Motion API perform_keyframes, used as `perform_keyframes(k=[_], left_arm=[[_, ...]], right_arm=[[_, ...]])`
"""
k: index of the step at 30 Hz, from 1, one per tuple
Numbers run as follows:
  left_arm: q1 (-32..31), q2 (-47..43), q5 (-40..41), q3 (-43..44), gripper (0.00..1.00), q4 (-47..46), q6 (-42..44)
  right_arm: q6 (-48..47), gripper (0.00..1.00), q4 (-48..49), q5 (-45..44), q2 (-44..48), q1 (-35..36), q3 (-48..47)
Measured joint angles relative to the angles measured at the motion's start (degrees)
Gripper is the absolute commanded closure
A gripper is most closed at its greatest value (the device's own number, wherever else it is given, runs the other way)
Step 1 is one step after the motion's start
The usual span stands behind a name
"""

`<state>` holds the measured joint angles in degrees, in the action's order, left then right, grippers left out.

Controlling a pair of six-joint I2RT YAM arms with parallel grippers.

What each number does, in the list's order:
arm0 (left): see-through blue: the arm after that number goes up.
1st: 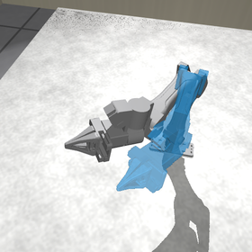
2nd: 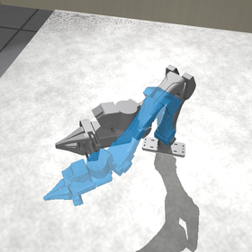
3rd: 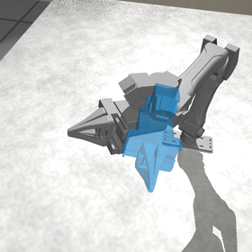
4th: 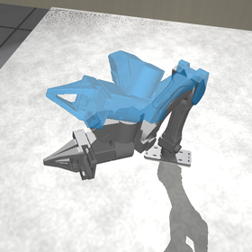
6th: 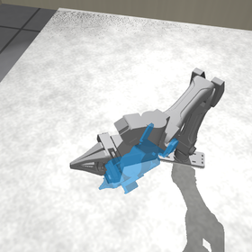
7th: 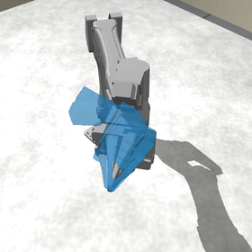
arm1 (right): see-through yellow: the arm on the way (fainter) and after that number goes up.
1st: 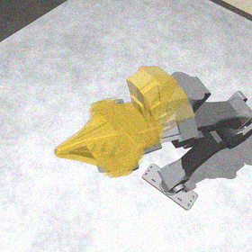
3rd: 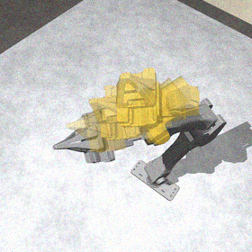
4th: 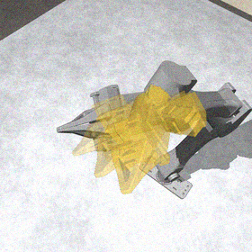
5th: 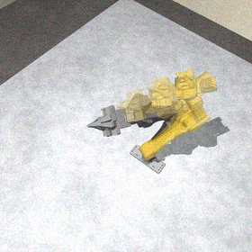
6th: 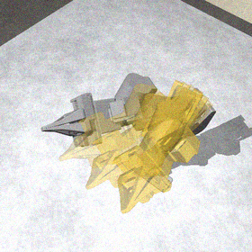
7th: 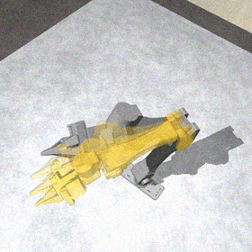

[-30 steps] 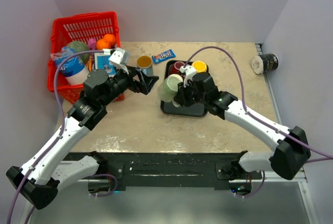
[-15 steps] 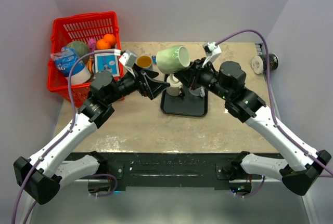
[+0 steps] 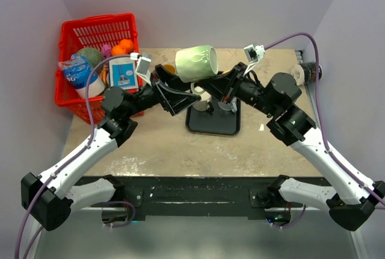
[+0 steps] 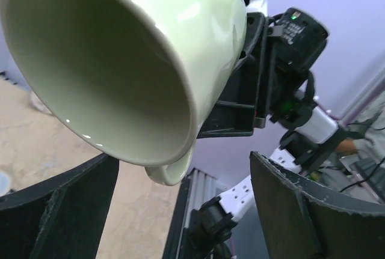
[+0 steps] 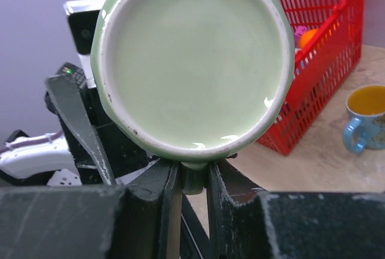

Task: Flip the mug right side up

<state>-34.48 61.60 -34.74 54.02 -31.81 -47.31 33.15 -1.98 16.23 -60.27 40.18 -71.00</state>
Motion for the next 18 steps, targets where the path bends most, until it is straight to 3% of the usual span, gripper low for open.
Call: perform_keyframes(k=[2, 13, 18], left_arm=[[-0.28, 0.35, 0.00, -0.55, 0.25, -3.50, -2.89], [-1.64, 2.16, 0.66, -0.68, 0.40, -10.80, -10.86], [-1.66, 2.91, 2.23, -1.46, 0.53, -13.84, -15.23]], right_arm=[[1.07, 1.00, 2.21, 0.81, 0.28, 0.00, 0.28], [3.58, 1.00, 10.45, 4.09, 1.60, 0.00, 2.01], [3.52, 1.00, 12.02, 5.09, 1.84, 0.00, 3.85]])
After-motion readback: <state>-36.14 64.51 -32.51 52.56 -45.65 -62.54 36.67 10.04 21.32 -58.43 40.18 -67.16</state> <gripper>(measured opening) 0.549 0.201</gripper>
